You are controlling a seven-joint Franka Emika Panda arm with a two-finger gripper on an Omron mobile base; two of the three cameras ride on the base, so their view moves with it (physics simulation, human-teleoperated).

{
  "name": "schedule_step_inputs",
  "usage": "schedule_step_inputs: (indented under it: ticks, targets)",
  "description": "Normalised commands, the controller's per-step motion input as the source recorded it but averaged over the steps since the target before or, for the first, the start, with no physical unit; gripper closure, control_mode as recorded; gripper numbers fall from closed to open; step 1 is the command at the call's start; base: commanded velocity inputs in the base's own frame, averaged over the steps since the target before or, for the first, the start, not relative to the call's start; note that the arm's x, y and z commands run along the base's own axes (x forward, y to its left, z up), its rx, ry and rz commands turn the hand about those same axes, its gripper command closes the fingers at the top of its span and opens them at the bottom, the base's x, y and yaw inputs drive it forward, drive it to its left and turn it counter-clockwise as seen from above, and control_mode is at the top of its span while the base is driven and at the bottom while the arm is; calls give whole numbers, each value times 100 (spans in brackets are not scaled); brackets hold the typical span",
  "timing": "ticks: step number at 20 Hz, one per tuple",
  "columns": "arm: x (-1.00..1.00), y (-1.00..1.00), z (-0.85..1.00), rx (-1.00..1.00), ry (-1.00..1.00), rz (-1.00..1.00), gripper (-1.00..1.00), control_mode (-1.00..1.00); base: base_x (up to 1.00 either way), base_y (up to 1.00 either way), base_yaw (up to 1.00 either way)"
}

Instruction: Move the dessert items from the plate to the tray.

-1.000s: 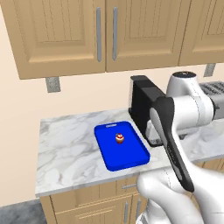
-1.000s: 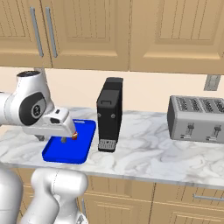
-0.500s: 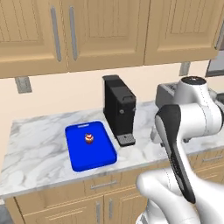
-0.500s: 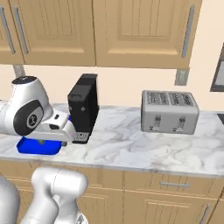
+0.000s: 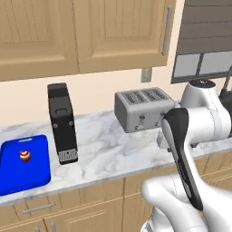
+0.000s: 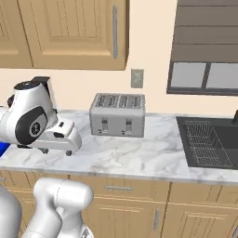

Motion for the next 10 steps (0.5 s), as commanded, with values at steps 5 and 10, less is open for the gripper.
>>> schedule_step_inputs:
  ticks: [5,10]
  targets:
    - [0,0,0,0,0,0,-100,100,5,-98,0]
    - [0,0,0,0,0,0,-100,100,5,-100,4]
